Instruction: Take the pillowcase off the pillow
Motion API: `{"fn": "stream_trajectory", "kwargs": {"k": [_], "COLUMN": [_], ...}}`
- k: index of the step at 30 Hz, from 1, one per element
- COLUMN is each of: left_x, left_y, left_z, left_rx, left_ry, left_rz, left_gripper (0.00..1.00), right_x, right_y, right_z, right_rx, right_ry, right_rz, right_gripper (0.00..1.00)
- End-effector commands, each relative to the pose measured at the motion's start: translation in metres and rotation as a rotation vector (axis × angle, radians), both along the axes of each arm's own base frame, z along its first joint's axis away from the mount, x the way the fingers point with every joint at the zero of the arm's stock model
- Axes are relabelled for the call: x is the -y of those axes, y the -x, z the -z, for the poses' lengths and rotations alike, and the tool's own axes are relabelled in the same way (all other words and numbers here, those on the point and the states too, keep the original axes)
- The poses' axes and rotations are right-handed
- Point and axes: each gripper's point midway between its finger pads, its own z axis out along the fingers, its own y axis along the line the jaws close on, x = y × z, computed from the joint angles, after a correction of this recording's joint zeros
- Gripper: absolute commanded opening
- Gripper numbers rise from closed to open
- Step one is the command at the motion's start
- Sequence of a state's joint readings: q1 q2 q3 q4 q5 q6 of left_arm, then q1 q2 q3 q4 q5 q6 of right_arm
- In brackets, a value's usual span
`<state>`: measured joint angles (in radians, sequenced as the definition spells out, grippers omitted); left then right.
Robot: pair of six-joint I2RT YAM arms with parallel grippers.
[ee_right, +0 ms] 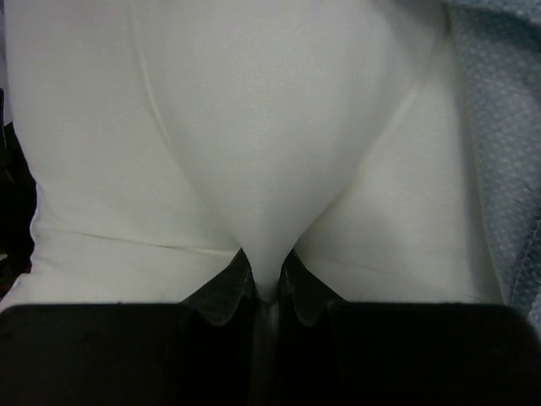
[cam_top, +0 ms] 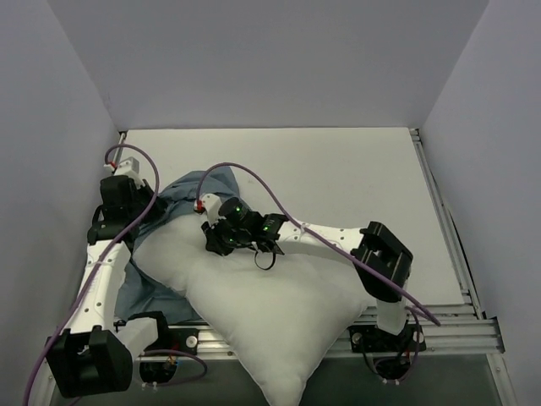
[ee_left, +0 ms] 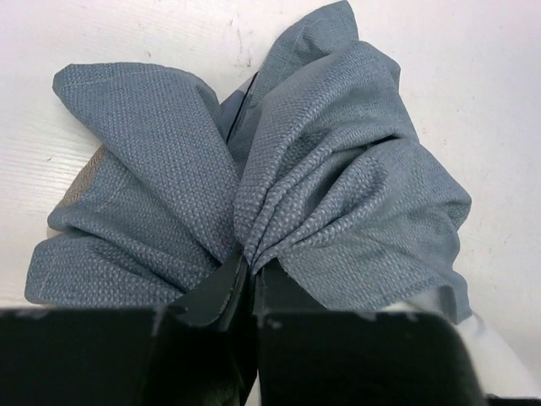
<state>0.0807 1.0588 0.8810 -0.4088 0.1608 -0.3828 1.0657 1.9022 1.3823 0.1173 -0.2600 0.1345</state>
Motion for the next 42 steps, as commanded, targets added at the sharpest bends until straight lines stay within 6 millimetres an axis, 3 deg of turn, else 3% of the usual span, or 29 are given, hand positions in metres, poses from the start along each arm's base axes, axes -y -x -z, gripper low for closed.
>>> {"fn": "stream_trajectory", "kwargs": {"k": [1,3,8,9,11,12,14,18,20,23,25,29,33,37,40,42], "left_x": [-0.008,-0.015,-0.041,-0.045,-0.055,-0.058,-0.067,-0.082,-0.090,-0.097,-0.098,-0.091,-0.086,-0.088,-0.087,-0.088], "left_y": [-0.010,-0.014,-0.035,-0.039,-0.049,-0.053,-0.064,-0.083,-0.091,-0.095,-0.095,-0.094,-0.096,-0.092,-0.091,-0.093], "left_z": [-0.021,-0.024,-0.038,-0.038,-0.038,-0.040,-0.032,-0.022,-0.006,0.019,0.039,0.054,0.038,0.027,0.008,-0.014], "left_rx": [0.057,0.061,0.067,0.069,0.076,0.082,0.064,0.044,0.006,-0.061,-0.109,-0.143,-0.100,-0.087,-0.045,0.004], "left_ry": [-0.014,-0.016,-0.036,-0.036,-0.031,-0.025,-0.019,-0.022,-0.024,-0.021,-0.021,0.010,0.021,-0.001,-0.004,-0.010], "left_rz": [-0.023,-0.058,-0.169,-0.196,-0.231,-0.245,-0.287,-0.329,-0.349,-0.360,-0.359,-0.333,-0.311,-0.309,-0.305,-0.303], "left_gripper": [0.05,0.03,0.02,0.02,0.02,0.02,0.02,0.02,0.02,0.02,0.02,0.02,0.02,0.02,0.02,0.02], "right_x": [0.095,0.116,0.146,0.147,0.154,0.155,0.159,0.176,0.192,0.210,0.214,0.221,0.242,0.266,0.284,0.290], "right_y": [0.058,0.064,0.083,0.089,0.101,0.106,0.105,0.083,0.059,0.033,0.029,0.010,-0.021,-0.040,-0.056,-0.068], "right_z": [0.082,0.068,0.030,0.012,-0.001,-0.021,-0.042,-0.102,-0.124,-0.141,-0.161,-0.192,-0.229,-0.289,-0.314,-0.317], "right_rx": [-0.187,-0.172,-0.156,-0.144,-0.149,-0.114,-0.077,0.040,0.086,0.116,0.156,0.230,0.300,0.410,0.460,0.477], "right_ry": [0.363,0.384,0.366,0.318,0.284,0.230,0.182,0.048,0.010,-0.021,-0.069,-0.142,-0.210,-0.308,-0.298,-0.272], "right_rz": [-0.070,-0.062,-0.100,-0.121,-0.163,-0.202,-0.189,-0.079,0.018,0.116,0.122,0.224,0.409,0.552,0.661,0.716], "right_gripper": [0.00,0.00,0.00,0.00,0.00,0.00,0.00,0.00,0.00,0.00,0.00,0.00,0.00,0.00,0.00,0.00]}}
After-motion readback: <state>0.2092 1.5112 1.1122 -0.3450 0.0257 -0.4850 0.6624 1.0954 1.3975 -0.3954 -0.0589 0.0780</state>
